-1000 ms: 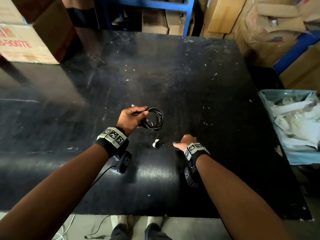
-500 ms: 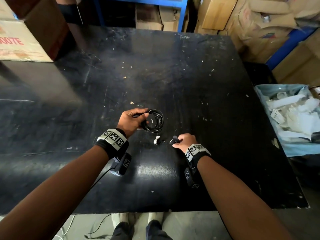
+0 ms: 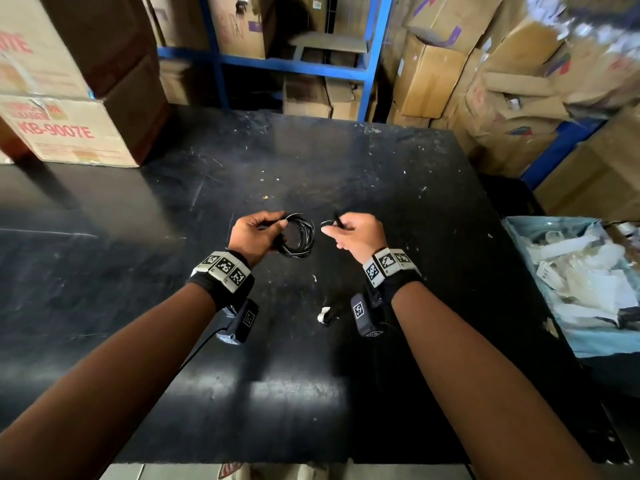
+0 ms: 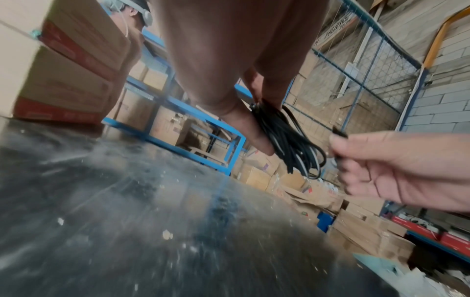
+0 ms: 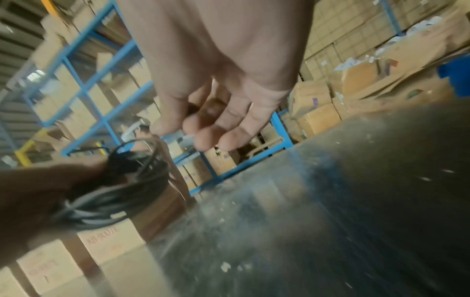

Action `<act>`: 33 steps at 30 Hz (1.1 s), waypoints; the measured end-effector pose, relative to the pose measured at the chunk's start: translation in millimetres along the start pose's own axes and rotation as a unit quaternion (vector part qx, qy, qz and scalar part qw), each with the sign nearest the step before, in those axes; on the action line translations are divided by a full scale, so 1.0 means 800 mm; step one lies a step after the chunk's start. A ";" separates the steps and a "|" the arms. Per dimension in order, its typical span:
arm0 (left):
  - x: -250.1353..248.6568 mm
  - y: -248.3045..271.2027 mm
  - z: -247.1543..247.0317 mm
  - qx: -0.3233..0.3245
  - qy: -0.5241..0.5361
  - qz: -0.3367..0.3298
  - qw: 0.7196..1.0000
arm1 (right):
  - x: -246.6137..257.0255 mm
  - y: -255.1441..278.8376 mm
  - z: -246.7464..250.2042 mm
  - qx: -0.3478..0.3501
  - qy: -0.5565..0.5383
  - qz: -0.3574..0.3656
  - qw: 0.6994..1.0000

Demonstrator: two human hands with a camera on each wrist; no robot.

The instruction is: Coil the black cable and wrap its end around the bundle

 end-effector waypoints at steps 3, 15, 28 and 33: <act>-0.019 -0.014 0.019 -0.026 -0.001 -0.021 0.999 | 0.051 -0.009 -0.011 0.061 -0.022 0.035 0.997; -0.068 -0.039 0.074 -0.075 -0.010 -0.094 0.993 | 0.149 -0.019 -0.066 0.170 -0.092 0.098 0.976; -0.084 -0.033 0.096 -0.057 0.033 -0.121 0.990 | 0.155 -0.029 -0.094 0.135 0.018 0.105 0.985; -0.084 -0.031 0.100 -0.052 0.049 -0.109 0.991 | 0.156 -0.034 -0.100 0.082 0.065 0.157 0.982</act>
Point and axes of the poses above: each hand's wrist, its own y-axis away from the middle knuckle, its own z-axis out of the back of the hand, x = y × z, the point moved 2 cm from there along -y, towards the middle knuckle, and after that the axes turned 12 degrees about -y, right-handed, at the moved point
